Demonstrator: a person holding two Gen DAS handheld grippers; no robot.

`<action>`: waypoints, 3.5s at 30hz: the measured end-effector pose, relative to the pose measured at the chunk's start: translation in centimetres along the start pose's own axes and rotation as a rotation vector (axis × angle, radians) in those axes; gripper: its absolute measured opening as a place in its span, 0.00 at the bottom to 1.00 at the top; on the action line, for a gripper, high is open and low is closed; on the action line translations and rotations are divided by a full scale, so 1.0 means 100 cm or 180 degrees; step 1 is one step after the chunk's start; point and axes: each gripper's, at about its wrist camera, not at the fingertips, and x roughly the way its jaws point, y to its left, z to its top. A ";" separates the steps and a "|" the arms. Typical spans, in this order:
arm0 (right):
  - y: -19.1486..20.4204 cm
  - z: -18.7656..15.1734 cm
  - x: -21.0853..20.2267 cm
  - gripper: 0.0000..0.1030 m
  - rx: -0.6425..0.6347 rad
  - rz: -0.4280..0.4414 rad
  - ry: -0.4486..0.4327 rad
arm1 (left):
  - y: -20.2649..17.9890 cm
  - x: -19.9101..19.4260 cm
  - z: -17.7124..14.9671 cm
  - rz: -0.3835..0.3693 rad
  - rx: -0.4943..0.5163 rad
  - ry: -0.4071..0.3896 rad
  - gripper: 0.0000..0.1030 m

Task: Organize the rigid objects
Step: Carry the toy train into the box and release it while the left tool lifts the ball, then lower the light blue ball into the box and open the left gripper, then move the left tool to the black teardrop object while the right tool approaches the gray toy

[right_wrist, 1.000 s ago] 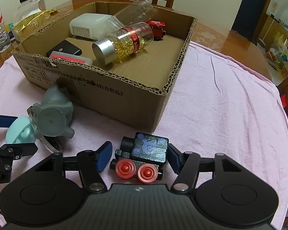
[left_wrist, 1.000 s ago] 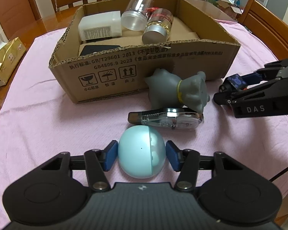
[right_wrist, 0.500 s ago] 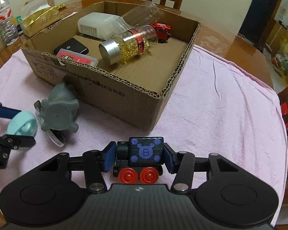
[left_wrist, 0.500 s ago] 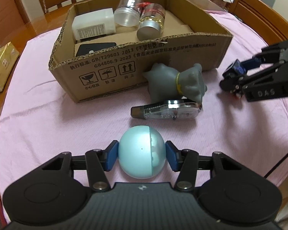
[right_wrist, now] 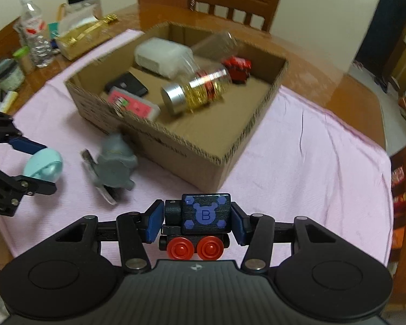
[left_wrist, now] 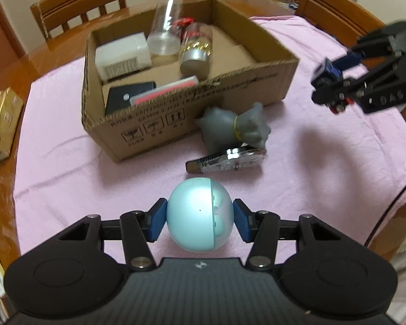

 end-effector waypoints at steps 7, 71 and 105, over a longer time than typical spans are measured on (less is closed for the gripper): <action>-0.003 0.038 -0.032 0.55 -0.0206 0.0056 -0.0300 | 0.005 -0.028 0.022 -0.0014 0.0124 -0.0170 0.50; -0.003 0.021 -0.020 1.00 0.0825 -0.0210 -0.0427 | 0.057 0.049 0.151 0.0292 0.0035 -0.0566 0.91; 0.031 0.007 0.010 1.00 0.0892 -0.0063 -0.0222 | 0.057 -0.018 0.034 0.0656 -0.0431 -0.0666 0.97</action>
